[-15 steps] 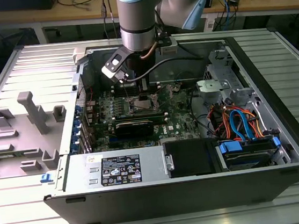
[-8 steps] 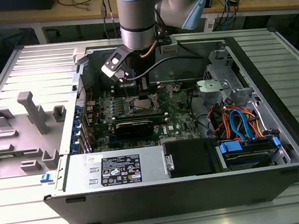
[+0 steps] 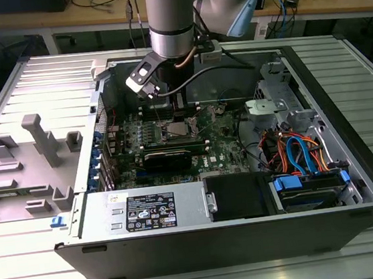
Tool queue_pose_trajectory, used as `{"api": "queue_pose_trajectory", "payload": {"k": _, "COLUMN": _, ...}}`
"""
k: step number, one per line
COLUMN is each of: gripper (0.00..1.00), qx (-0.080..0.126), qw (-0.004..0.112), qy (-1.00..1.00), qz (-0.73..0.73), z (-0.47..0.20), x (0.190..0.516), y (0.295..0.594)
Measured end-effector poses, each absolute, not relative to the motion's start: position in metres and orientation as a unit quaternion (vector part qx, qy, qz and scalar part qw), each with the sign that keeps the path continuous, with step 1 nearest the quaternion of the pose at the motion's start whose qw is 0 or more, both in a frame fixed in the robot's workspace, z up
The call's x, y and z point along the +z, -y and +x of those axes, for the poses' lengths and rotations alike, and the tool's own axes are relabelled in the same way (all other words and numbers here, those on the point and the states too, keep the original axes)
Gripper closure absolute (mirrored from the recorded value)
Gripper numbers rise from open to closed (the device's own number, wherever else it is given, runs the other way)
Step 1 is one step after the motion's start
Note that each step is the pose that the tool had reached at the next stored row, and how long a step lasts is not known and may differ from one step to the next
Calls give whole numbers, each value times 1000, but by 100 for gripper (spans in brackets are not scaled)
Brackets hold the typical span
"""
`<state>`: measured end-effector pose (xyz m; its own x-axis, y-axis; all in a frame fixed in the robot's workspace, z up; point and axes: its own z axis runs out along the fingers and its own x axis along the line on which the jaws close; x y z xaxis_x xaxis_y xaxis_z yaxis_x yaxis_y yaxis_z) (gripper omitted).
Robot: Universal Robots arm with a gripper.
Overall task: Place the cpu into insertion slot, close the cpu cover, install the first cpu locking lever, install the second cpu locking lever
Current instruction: 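Close the cpu cover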
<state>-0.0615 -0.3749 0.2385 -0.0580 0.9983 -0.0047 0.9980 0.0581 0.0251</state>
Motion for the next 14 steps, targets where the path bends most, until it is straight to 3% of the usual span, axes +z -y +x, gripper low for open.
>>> {"api": "queue_pose_trajectory", "payload": {"k": 14, "gripper": 89, "qx": 7, "qw": 11, "qy": -727, "qz": 686, "z": -62, "x": 244, "y": 374}}
